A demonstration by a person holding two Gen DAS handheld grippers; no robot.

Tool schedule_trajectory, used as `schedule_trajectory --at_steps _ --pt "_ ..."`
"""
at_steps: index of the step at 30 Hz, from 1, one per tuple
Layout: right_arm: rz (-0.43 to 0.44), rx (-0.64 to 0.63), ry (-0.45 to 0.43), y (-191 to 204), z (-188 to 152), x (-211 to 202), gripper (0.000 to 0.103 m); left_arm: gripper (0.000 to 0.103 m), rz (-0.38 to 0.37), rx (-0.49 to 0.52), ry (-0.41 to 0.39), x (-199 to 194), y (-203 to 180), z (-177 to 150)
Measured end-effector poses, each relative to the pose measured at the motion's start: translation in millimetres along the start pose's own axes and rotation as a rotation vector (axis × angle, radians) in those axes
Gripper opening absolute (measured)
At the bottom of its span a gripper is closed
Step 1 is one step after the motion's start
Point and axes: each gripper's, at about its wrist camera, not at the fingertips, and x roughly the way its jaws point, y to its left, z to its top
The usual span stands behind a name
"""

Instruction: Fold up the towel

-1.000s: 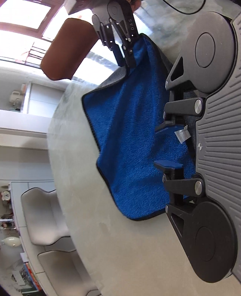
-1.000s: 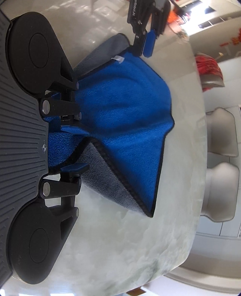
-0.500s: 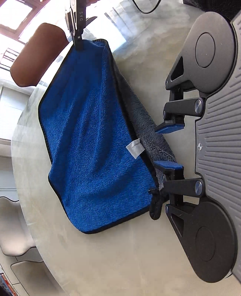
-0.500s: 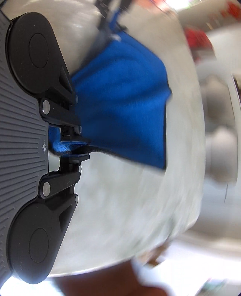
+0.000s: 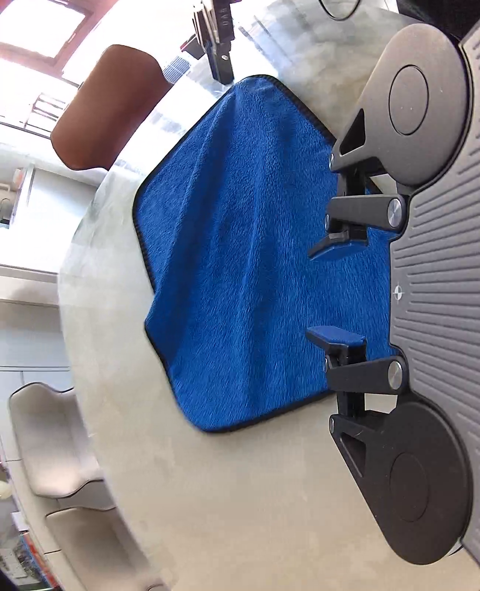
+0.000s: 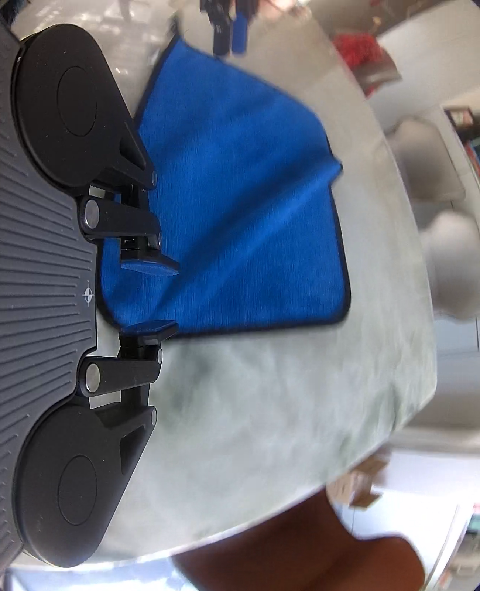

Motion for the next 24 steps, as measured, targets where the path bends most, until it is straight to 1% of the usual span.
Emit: schedule_trajectory --at_steps 4,5,6,9,11,13,15,17,19,21,23,24 --pt "0.019 0.006 0.048 8.6 -4.4 12.9 0.028 0.042 -0.001 -0.019 0.09 11.1 -5.1 -16.0" --pt "0.024 0.006 0.064 8.1 -6.2 17.2 0.028 0.042 0.001 -0.022 0.091 10.4 -4.6 -22.4" --pt "0.026 0.004 0.073 8.1 -8.0 19.9 0.028 0.043 0.003 -0.02 0.075 6.9 -4.6 -27.9" --pt "0.036 -0.005 0.08 4.5 -11.0 19.5 0.028 0.044 -0.003 -0.036 0.087 -0.1 -2.3 -38.2" --pt "0.028 -0.014 0.101 5.4 -6.8 19.9 0.028 0.044 -0.002 -0.034 0.099 -3.5 -0.2 -39.8" --pt "0.012 -0.034 0.094 6.8 -0.5 18.7 0.028 0.044 0.014 -0.031 0.075 -5.2 3.8 -35.6" --pt "0.011 -0.05 0.033 6.9 13.4 15.8 0.028 0.044 0.035 -0.041 0.023 -6.4 10.9 -22.6" --pt "0.007 -0.032 -0.032 3.9 31.5 17.4 0.028 0.046 0.061 -0.061 -0.029 -1.8 17.7 -3.2" --pt "-0.019 -0.021 -0.07 2.2 49.3 24.3 0.028 0.052 0.09 -0.079 -0.074 6.8 24.1 18.3" --pt "-0.068 -0.049 -0.103 5.3 66.6 34.4 0.028 0.052 0.113 -0.091 -0.101 20.7 32.4 43.6" --pt "-0.081 -0.097 -0.116 10.1 86.0 50.2 0.028 0.052 0.125 -0.101 -0.118 33.2 40.7 63.7" --pt "-0.08 -0.101 -0.115 10.4 90.6 54.1 0.028 0.052 0.134 -0.11 -0.122 41.0 44.7 74.0"
